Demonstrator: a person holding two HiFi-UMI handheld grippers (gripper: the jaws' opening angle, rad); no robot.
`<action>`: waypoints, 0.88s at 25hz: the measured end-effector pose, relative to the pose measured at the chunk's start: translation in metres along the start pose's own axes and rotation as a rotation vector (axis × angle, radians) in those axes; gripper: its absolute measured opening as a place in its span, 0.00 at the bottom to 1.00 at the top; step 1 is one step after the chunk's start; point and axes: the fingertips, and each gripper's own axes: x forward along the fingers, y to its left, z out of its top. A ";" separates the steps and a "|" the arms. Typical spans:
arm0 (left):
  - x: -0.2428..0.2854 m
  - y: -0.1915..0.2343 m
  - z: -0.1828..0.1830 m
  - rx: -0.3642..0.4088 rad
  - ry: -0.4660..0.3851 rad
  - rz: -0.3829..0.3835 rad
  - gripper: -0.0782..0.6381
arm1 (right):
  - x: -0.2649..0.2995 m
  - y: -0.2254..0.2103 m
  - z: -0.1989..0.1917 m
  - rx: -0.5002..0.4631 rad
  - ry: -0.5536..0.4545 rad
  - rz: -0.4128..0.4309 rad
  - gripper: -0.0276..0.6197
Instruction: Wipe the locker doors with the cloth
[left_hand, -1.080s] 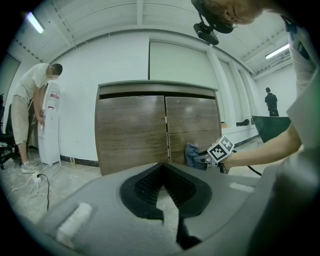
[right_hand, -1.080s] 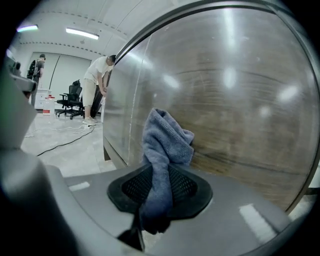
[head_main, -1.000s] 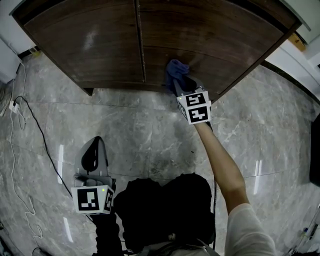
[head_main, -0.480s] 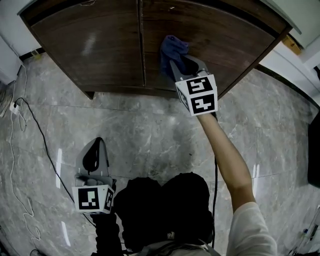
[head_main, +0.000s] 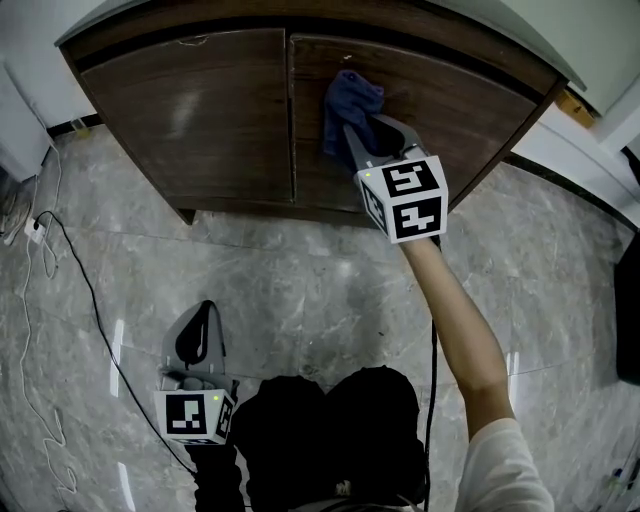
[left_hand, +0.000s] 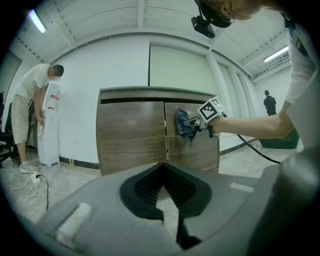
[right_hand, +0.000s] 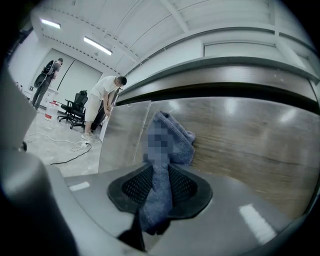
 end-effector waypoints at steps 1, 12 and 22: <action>0.000 0.000 0.000 0.000 0.000 -0.001 0.11 | 0.000 -0.001 0.005 -0.001 -0.006 -0.001 0.18; 0.000 0.002 0.004 -0.008 -0.014 -0.001 0.11 | -0.002 -0.010 0.075 -0.006 -0.114 -0.008 0.18; 0.000 0.005 -0.001 -0.011 -0.007 0.002 0.11 | 0.006 0.001 0.063 0.003 -0.126 -0.005 0.18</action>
